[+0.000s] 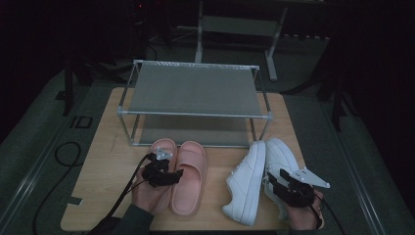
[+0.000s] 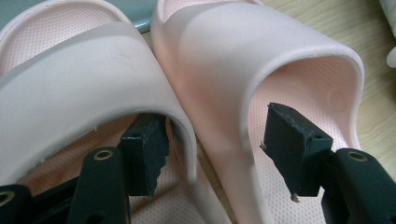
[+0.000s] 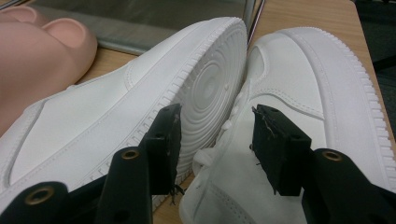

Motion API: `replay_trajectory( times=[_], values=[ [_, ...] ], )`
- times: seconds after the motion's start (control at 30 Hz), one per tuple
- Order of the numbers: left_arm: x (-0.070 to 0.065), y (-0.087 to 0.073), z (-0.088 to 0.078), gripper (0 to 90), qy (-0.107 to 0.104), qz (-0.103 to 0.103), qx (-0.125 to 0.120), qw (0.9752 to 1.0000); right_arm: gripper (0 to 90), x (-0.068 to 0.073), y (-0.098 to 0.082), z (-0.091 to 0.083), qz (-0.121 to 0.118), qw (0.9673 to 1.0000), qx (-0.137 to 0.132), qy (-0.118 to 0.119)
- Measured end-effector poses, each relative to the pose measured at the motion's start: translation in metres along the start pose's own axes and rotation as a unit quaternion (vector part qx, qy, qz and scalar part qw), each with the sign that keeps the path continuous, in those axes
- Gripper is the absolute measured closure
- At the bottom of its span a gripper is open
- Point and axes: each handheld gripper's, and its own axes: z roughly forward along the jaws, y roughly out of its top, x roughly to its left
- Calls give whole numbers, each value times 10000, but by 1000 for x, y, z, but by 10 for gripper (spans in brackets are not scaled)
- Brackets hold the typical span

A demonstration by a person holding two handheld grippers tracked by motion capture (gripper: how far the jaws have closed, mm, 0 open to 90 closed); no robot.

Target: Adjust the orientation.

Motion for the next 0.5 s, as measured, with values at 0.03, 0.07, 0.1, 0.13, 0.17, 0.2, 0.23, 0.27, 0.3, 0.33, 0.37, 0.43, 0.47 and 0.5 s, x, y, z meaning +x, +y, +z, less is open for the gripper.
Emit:
replay_trajectory(
  times=[0.03,0.07,0.1,0.13,0.17,0.2,0.23,0.27,0.3,0.33,0.37,0.43,0.47,0.5],
  values=[
    [0,1,1,392,21,-10,2,10000,515,0,0,0,-3,10000,2,-1],
    [0,1,1,391,41,-23,-2,10000,514,0,0,0,-3,10000,4,0],
    [0,1,3,392,49,-33,-3,10000,515,0,0,0,-6,10000,7,0],
    [0,2,3,393,76,-39,0,10000,515,0,0,0,-5,10000,8,0],
    [0,2,4,396,108,-50,2,9999,514,0,0,0,-4,10000,7,0],
    [0,2,5,404,111,-59,13,9999,514,0,0,1,-10,10000,8,-3],
    [0,3,6,405,127,-83,20,9999,514,0,0,1,-2,10000,9,-5],
    [0,3,6,407,142,-108,29,9998,514,0,0,1,3,10000,7,-4],
    [0,4,8,411,118,-168,46,9998,514,0,0,1,0,10000,9,-5],
    [1,4,9,412,124,-188,62,9997,514,0,0,1,6,10000,13,-6],
    [1,4,10,416,136,-202,86,9997,514,0,0,1,6,10000,13,-6],
    [2,4,11,427,167,-234,101,9995,514,0,0,1,8,10000,14,-5],
    [2,4,12,439,186,-246,103,9995,515,0,0,1,9,10000,16,-6],
    [2,4,11,453,188,-251,103,9995,514,0,0,1,13,10000,14,-6]
  ],
)
